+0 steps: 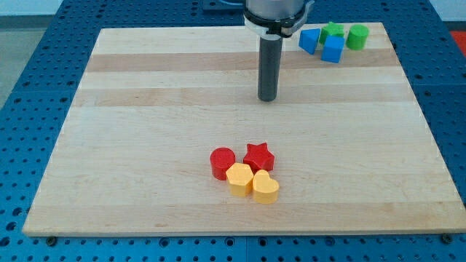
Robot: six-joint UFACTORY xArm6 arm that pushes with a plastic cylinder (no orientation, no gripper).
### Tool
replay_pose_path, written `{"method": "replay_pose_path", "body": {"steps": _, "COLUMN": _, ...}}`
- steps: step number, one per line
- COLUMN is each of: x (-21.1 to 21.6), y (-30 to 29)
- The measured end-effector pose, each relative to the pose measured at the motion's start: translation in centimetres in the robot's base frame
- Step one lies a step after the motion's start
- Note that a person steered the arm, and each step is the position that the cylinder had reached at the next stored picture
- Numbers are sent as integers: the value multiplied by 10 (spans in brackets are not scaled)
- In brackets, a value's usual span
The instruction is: Slide the hexagon to the top of the red circle
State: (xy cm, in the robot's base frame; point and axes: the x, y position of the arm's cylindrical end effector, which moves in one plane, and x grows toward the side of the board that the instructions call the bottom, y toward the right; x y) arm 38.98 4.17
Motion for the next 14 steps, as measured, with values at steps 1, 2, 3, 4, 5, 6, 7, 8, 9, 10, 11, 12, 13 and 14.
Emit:
{"method": "replay_pose_path", "body": {"steps": 1, "x": 0, "y": 0}}
{"method": "replay_pose_path", "body": {"steps": 2, "x": 17, "y": 7}}
{"method": "replay_pose_path", "body": {"steps": 3, "x": 68, "y": 24}}
{"method": "replay_pose_path", "body": {"steps": 4, "x": 98, "y": 30}}
{"method": "replay_pose_path", "body": {"steps": 5, "x": 98, "y": 30}}
{"method": "replay_pose_path", "body": {"steps": 6, "x": 102, "y": 60}}
{"method": "replay_pose_path", "body": {"steps": 7, "x": 142, "y": 89}}
{"method": "replay_pose_path", "body": {"steps": 8, "x": 206, "y": 89}}
{"method": "replay_pose_path", "body": {"steps": 9, "x": 207, "y": 89}}
{"method": "replay_pose_path", "body": {"steps": 10, "x": 207, "y": 57}}
{"method": "replay_pose_path", "body": {"steps": 11, "x": 206, "y": 32}}
{"method": "replay_pose_path", "body": {"steps": 12, "x": 205, "y": 32}}
{"method": "replay_pose_path", "body": {"steps": 13, "x": 204, "y": 9}}
{"method": "replay_pose_path", "body": {"steps": 14, "x": 204, "y": 3}}
